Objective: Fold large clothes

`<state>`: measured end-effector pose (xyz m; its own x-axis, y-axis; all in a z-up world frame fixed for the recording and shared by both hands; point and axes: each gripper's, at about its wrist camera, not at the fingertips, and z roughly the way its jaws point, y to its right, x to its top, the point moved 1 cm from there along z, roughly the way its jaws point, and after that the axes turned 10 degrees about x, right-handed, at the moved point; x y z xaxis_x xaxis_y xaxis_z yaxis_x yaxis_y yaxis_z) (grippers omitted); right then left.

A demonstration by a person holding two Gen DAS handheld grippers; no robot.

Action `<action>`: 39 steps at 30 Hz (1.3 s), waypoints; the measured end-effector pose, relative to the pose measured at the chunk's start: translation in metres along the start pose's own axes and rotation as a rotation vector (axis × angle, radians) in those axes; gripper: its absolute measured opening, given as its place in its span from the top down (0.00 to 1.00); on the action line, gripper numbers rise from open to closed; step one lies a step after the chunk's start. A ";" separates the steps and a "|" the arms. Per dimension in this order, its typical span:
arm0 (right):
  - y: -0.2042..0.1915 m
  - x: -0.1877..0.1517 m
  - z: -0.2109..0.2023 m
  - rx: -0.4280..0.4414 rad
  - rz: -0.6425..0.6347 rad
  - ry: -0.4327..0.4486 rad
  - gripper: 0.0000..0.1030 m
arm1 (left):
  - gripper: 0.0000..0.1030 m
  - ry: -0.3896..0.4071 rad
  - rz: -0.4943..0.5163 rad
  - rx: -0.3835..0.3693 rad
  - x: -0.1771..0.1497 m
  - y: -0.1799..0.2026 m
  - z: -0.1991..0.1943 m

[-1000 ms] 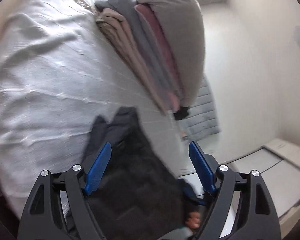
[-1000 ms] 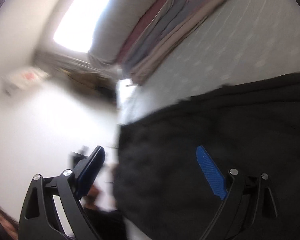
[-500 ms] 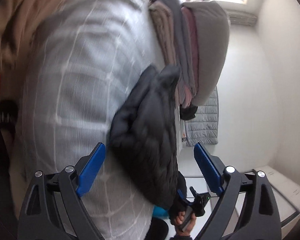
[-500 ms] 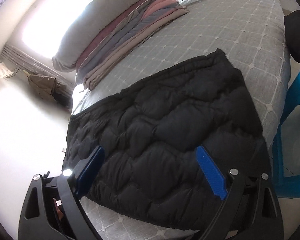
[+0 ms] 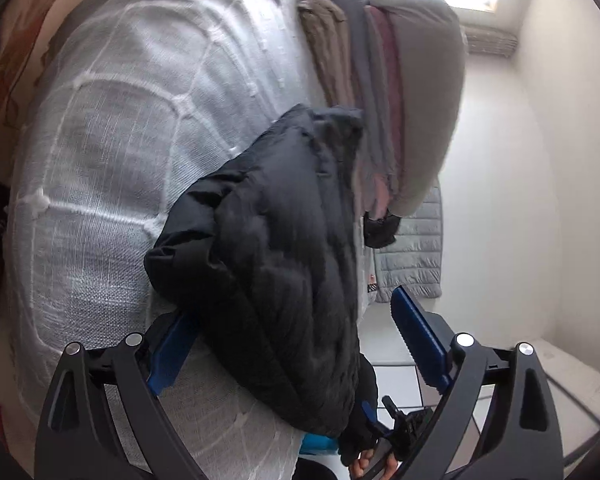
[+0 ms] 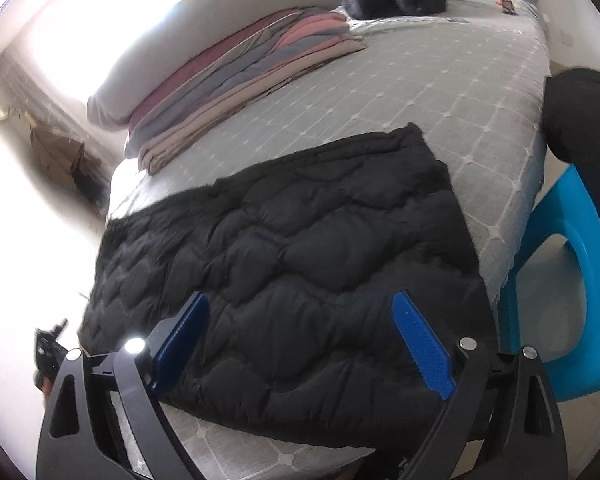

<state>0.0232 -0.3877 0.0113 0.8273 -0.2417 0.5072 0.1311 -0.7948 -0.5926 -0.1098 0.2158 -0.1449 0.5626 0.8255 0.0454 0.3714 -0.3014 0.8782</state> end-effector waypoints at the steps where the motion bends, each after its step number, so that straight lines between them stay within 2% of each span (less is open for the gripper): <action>1: 0.002 0.000 0.002 -0.001 0.003 -0.003 0.13 | 0.14 -0.004 -0.006 0.013 -0.001 -0.002 0.005; 4: 0.006 0.000 0.024 -0.053 0.000 -0.072 0.13 | 0.14 0.001 -0.014 0.024 -0.002 -0.003 0.015; 6: -0.002 -0.002 0.029 -0.112 -0.038 -0.053 0.13 | 0.14 0.018 -0.009 0.029 0.002 0.001 0.020; 7: -0.014 -0.004 0.029 -0.081 -0.070 -0.026 0.13 | 0.15 0.024 -0.004 0.035 0.004 0.004 0.022; 8: -0.029 -0.005 0.030 -0.032 -0.095 -0.004 0.13 | 0.25 0.028 0.003 0.039 0.006 0.006 0.025; 9: -0.045 -0.006 0.033 0.023 -0.123 0.003 0.13 | 0.38 0.027 0.011 0.044 0.007 0.007 0.025; 10: -0.056 -0.007 0.038 0.097 -0.137 -0.008 0.13 | 0.46 0.028 0.015 0.043 0.009 0.007 0.026; 11: -0.066 -0.008 0.047 0.217 -0.122 -0.034 0.13 | 0.65 0.026 0.004 0.018 0.011 0.005 0.026; 12: -0.074 -0.010 0.063 0.380 -0.058 -0.084 0.13 | 0.73 0.021 -0.010 -0.012 0.013 0.003 0.026; 14: -0.082 -0.015 0.091 0.544 0.024 -0.161 0.13 | 0.79 0.038 0.002 -0.026 0.013 0.003 0.024; 16: -0.087 -0.021 0.117 0.628 0.069 -0.219 0.13 | 0.82 0.051 0.034 -0.032 0.010 0.009 0.022; 18: -0.086 -0.031 0.150 0.556 0.112 -0.303 0.13 | 0.84 0.053 0.060 -0.055 0.009 0.018 0.019; 21: -0.080 -0.043 0.176 0.474 0.129 -0.372 0.13 | 0.85 0.042 0.127 -0.106 0.008 0.044 0.015; 23: -0.079 -0.041 0.174 0.484 0.165 -0.370 0.13 | 0.85 0.041 0.197 -0.132 0.004 0.069 0.011; 25: -0.082 -0.034 0.158 0.532 0.164 -0.301 0.13 | 0.85 0.037 0.242 -0.152 0.001 0.091 0.008; 26: -0.087 -0.033 0.149 0.487 0.115 -0.272 0.13 | 0.85 0.035 0.259 -0.159 0.000 0.099 0.008; 28: -0.105 -0.030 0.130 0.224 -0.067 -0.191 0.13 | 0.85 0.027 0.289 -0.168 -0.003 0.113 0.008; 30: -0.118 -0.031 0.126 -0.018 -0.235 -0.147 0.13 | 0.85 0.021 0.317 -0.171 -0.006 0.124 0.007; 31: -0.119 -0.034 0.132 -0.078 -0.270 -0.165 0.13 | 0.85 0.021 0.330 -0.171 -0.008 0.129 0.007; 33: -0.115 -0.046 0.163 -0.205 -0.337 -0.282 0.13 | 0.85 0.017 0.361 -0.175 -0.015 0.143 0.008; 36: -0.121 -0.060 0.188 -0.302 -0.435 -0.322 0.08 | 0.85 -0.010 0.442 -0.167 -0.032 0.171 0.017; 37: -0.123 -0.059 0.189 -0.303 -0.439 -0.337 0.08 | 0.85 -0.018 0.467 -0.170 -0.039 0.179 0.020; 39: -0.119 -0.049 0.174 -0.221 -0.377 -0.333 0.08 | 0.85 -0.032 0.530 -0.179 -0.057 0.202 0.024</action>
<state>0.0618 -0.1842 -0.0517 0.8781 0.2436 0.4119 0.3638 -0.8990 -0.2439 -0.0492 0.0961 0.0186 0.6612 0.5676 0.4906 -0.0977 -0.5832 0.8064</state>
